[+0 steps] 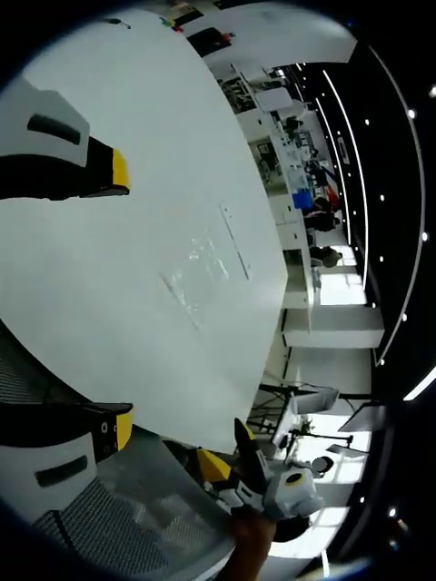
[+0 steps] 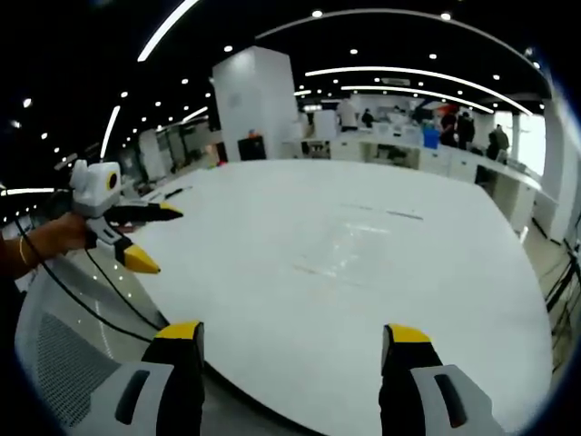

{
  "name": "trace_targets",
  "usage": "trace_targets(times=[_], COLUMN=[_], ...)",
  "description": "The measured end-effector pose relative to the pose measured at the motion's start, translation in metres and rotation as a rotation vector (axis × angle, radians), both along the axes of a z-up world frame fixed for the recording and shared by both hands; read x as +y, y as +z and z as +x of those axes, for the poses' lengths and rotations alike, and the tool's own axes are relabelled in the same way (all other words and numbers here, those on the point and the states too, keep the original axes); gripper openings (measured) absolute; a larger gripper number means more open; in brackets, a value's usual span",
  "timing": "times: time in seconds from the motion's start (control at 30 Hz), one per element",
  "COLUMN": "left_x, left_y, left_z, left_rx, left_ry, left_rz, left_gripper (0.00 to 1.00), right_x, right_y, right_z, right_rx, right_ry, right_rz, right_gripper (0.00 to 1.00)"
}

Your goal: Open the resealable bag by pulling the two sides of the seal apart until the entire bag opening is separated and visibly accessible.

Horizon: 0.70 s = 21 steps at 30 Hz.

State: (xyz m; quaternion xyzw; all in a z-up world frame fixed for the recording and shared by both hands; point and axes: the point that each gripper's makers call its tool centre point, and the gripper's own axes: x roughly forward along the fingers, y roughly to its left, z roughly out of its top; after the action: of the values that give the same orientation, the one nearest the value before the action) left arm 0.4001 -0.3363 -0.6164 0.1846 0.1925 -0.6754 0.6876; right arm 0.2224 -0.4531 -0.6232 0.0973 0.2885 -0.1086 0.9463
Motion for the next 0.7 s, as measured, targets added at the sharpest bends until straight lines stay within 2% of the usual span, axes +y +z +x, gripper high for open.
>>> trace_targets(times=[0.7], left_x=[0.0005], left_y=[0.0008], left_z=[0.0013], left_rx=[0.0], left_ry=[0.005], left_rz=[-0.001], left_gripper=[0.93], right_x=[-0.0017], right_y=[0.0014], right_z=[0.0], right_rx=[-0.005], right_ry=[-0.01], right_rz=[-0.005], right_gripper=[0.79])
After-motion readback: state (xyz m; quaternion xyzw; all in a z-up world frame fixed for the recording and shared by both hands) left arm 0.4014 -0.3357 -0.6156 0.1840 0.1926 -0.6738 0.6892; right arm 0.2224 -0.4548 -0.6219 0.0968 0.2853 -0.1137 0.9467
